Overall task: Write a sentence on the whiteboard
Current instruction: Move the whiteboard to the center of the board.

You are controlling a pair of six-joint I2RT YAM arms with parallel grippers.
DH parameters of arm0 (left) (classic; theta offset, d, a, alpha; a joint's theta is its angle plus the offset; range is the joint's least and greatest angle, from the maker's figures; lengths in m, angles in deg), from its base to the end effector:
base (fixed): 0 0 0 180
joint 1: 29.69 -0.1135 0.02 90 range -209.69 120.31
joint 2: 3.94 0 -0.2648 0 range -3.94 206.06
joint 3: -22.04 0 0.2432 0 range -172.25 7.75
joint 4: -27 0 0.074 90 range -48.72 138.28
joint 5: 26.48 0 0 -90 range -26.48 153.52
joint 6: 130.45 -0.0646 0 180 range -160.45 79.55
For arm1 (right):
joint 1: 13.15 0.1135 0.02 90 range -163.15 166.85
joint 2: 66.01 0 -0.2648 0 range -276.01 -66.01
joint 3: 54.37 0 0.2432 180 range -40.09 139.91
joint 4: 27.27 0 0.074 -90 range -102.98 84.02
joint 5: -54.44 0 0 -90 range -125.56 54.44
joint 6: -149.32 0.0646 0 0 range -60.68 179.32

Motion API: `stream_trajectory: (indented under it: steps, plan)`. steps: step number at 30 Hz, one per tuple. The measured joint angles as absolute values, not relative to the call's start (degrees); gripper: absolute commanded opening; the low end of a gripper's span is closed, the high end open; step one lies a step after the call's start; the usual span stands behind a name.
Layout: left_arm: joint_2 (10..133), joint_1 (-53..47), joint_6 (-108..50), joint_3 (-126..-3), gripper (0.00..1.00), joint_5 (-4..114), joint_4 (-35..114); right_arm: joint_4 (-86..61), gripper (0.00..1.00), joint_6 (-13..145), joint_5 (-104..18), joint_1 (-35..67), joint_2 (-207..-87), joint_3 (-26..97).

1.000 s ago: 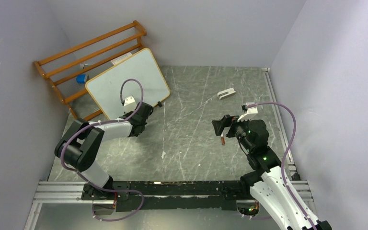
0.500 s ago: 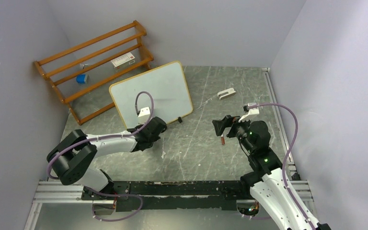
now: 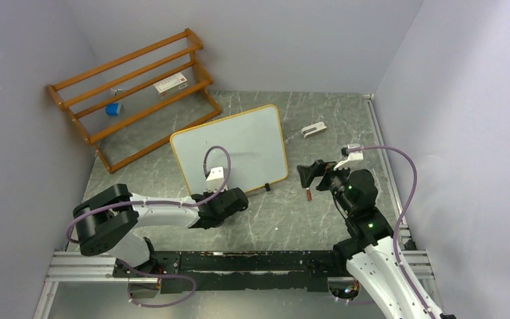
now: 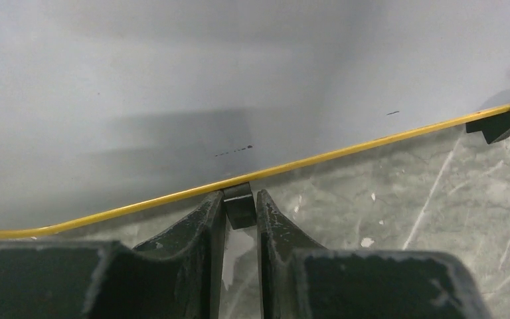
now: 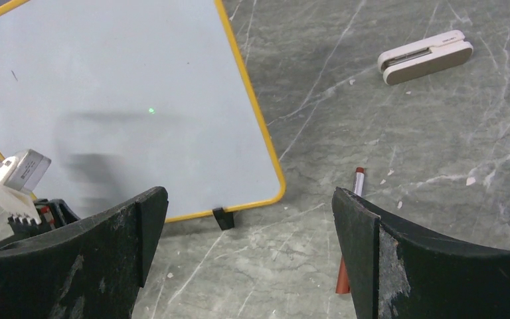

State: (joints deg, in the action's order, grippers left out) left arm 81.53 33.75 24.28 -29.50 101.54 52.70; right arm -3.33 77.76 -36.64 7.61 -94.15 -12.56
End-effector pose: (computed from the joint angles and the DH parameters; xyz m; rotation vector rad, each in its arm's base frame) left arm 0.1536 -0.2184 0.1340 -0.2428 2.3154 -0.2169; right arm 0.1484 0.0576 0.2712 -0.0500 1.7776 0.5139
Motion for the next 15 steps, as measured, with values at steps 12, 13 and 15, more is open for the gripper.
stream_trajectory:
  steps: [12,13,15]
  plan:
    - [87.0,38.3,28.4,-35.1,0.21,103.6,54.9,-2.4,1.00,78.4,-36.1,7.6,-94.2,-12.4]
    - [87.2,38.3,28.4,-35.2,0.25,103.6,54.9,-2.2,1.00,78.4,-36.2,7.6,-94.2,-12.3]
    - [87.3,38.4,28.5,-35.5,0.32,103.5,55.0,-1.9,1.00,78.5,-36.1,7.6,-94.4,-12.0]
